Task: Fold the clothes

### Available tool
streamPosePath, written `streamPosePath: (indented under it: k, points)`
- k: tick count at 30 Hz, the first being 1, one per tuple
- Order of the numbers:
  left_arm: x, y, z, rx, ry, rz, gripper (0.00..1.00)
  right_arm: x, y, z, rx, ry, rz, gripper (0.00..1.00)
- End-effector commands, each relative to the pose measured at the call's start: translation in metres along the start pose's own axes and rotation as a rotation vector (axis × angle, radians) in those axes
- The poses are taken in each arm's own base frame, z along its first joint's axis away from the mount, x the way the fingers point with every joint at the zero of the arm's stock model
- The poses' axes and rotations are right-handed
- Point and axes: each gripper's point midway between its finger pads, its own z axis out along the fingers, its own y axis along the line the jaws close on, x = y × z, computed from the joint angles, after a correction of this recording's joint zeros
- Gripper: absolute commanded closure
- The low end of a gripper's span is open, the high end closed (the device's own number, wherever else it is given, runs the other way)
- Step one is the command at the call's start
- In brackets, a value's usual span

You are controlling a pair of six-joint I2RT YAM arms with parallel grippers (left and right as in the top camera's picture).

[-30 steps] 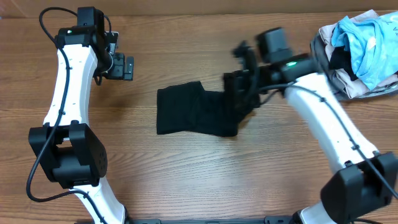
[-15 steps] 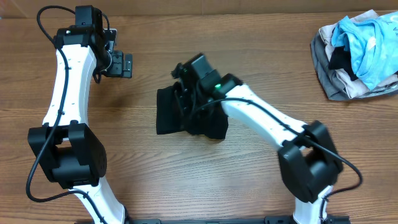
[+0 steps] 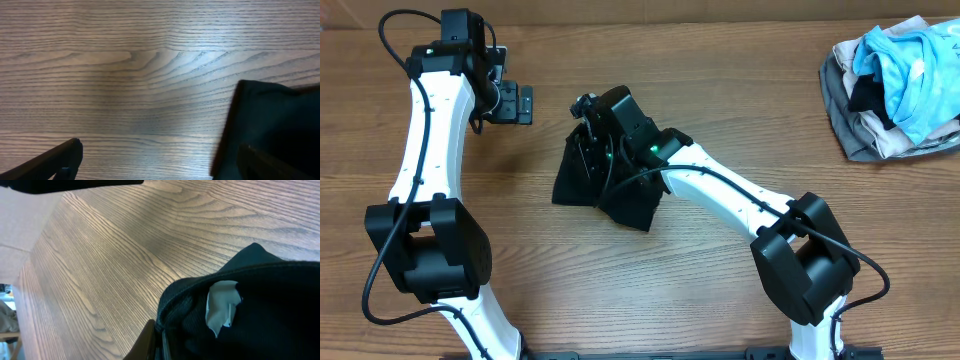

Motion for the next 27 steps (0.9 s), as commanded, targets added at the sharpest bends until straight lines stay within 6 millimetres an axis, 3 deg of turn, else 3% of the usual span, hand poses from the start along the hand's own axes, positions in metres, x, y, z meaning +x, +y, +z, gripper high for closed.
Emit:
streamPosePath:
  k: [1,2,3,4,8,11,15,18,21,24,25,26,27]
  points:
    - [-0.006,0.003,-0.007,0.008,-0.028,-0.025,0.00,0.001,0.007,0.010,-0.030,0.010,-0.007,0.46]
    - [-0.006,0.003,-0.007,0.008,-0.028,-0.025,0.00,0.005,0.009,0.010,-0.042,0.027,-0.007,0.18]
    - [-0.006,0.003,-0.007,0.008,-0.028,-0.025,0.00,0.008,0.010,0.010,-0.055,0.042,-0.002,0.01]
    - [-0.006,0.003,-0.007,0.007,-0.028,-0.025,0.00,0.008,0.015,0.007,-0.074,0.050,-0.002,0.00]
    - [-0.008,0.004,-0.007,0.007,-0.036,-0.025,0.00,-0.009,0.040,-0.023,-0.126,0.060,-0.033,0.00]
    - [-0.009,0.004,-0.007,0.007,-0.041,-0.025,0.00,-0.028,0.054,-0.061,-0.062,0.046,-0.098,0.00]
    - [-0.009,0.006,-0.007,0.005,-0.040,-0.029,0.00,-0.046,0.036,-0.118,0.203,0.015,-0.059,0.00]
    - [-0.008,0.006,-0.007,0.005,-0.038,-0.031,0.00,-0.038,0.007,-0.141,0.351,0.046,0.042,0.00]
    - [-0.009,0.006,-0.007,0.005,-0.039,-0.030,0.00,-0.019,-0.023,-0.147,0.411,0.112,0.167,0.00]
    - [-0.008,0.006,-0.007,0.006,-0.035,-0.029,0.00,0.002,-0.048,-0.137,0.411,0.165,0.277,0.00]
    - [-0.008,0.006,-0.007,0.006,-0.035,-0.029,0.00,0.008,-0.053,-0.130,0.396,0.179,0.299,0.05]
    - [-0.008,0.006,-0.007,0.006,-0.035,-0.029,0.00,0.015,-0.056,-0.122,0.376,0.192,0.310,0.17]
    - [-0.008,0.006,-0.007,0.005,-0.034,-0.030,0.00,0.021,-0.059,-0.113,0.353,0.204,0.317,0.39]
